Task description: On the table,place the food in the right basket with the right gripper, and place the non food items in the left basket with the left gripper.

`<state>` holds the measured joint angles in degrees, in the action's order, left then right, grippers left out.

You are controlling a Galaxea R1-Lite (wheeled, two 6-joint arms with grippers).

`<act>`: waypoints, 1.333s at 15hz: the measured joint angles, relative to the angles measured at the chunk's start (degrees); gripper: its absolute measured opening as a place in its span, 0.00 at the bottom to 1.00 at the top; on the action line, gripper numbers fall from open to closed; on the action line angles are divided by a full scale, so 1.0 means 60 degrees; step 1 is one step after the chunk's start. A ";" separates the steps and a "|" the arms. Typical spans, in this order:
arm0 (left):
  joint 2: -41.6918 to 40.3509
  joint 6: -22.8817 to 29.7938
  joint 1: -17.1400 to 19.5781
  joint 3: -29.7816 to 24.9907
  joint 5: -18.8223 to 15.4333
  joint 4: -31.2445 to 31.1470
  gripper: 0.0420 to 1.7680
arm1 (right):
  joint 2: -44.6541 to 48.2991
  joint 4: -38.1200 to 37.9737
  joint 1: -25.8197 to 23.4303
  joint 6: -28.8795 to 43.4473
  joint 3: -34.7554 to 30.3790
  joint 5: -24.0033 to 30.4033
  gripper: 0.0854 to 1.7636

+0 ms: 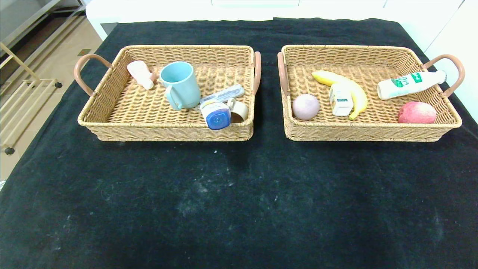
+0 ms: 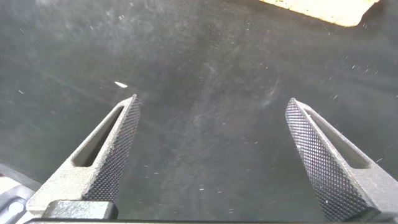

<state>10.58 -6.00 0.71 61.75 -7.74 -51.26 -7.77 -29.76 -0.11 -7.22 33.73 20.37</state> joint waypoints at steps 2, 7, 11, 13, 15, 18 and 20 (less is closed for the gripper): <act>-0.0764 -0.0175 -0.0041 -0.1022 -0.0010 0.0376 0.97 | 0.0469 0.0248 0.0006 0.0427 -0.0349 -0.0232 0.97; -0.1627 -0.0240 -0.0073 -0.5012 0.0758 0.4608 0.97 | 0.1176 0.4387 0.0018 0.0616 -0.3312 -0.1839 0.97; -0.1751 -0.0230 -0.0073 -0.8869 0.1209 0.8493 0.97 | 0.1294 0.5681 0.0018 0.0400 -0.5413 -0.2779 0.97; -0.1780 -0.0179 -0.0077 -0.9838 0.1345 0.8840 0.97 | 0.1306 0.4943 0.0018 0.0427 -0.5573 -0.3143 0.97; -0.1794 -0.0087 -0.0077 -1.0104 0.1290 0.8621 0.97 | 0.1306 0.4878 0.0022 0.0786 -0.5610 -0.3231 0.97; -0.1794 0.0813 -0.0081 -1.0240 0.1264 0.8426 0.97 | 0.1306 0.4976 0.0035 0.1199 -0.5618 -0.3417 0.97; -0.1790 0.0965 -0.0081 -1.0256 0.1286 0.8420 0.97 | 0.1306 0.4976 0.0030 0.1207 -0.5622 -0.3430 0.97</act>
